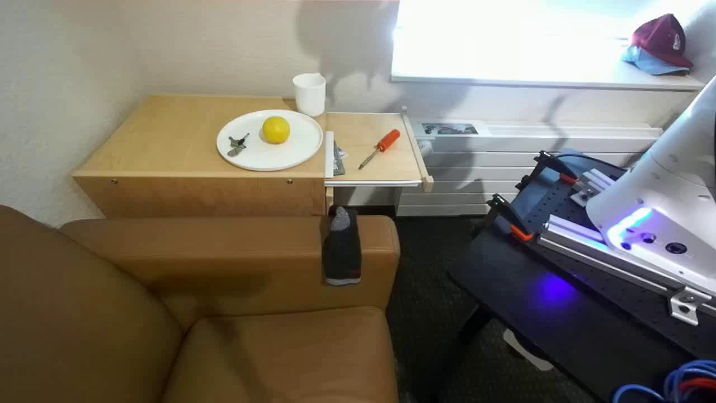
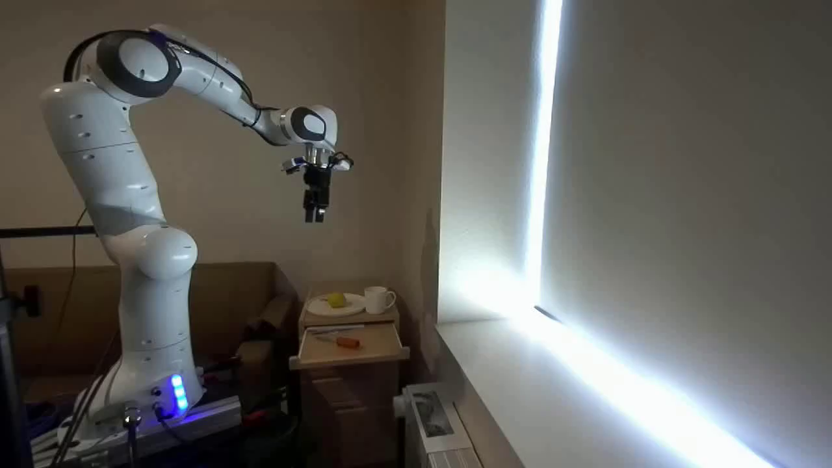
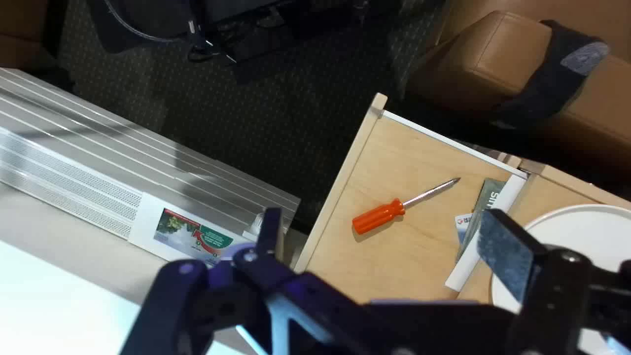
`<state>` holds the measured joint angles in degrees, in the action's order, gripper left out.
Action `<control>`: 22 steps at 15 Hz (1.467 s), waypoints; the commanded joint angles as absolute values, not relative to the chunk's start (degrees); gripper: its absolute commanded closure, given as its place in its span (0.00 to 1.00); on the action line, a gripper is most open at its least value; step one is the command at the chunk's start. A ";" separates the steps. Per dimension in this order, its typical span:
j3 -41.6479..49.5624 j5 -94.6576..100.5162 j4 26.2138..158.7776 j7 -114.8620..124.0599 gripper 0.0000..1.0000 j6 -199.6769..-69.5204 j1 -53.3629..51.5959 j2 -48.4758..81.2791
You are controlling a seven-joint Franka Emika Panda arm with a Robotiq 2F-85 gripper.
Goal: Take the keys on the plate and put them on the drawer tray
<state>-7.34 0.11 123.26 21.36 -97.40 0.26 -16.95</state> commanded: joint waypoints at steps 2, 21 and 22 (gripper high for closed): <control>-6.87 0.23 123.14 21.46 0.00 -97.26 -0.26 -16.90; -13.71 -44.24 132.06 22.03 0.00 -119.97 -12.21 7.30; -13.03 -41.32 132.12 23.40 0.00 -120.62 -12.79 8.03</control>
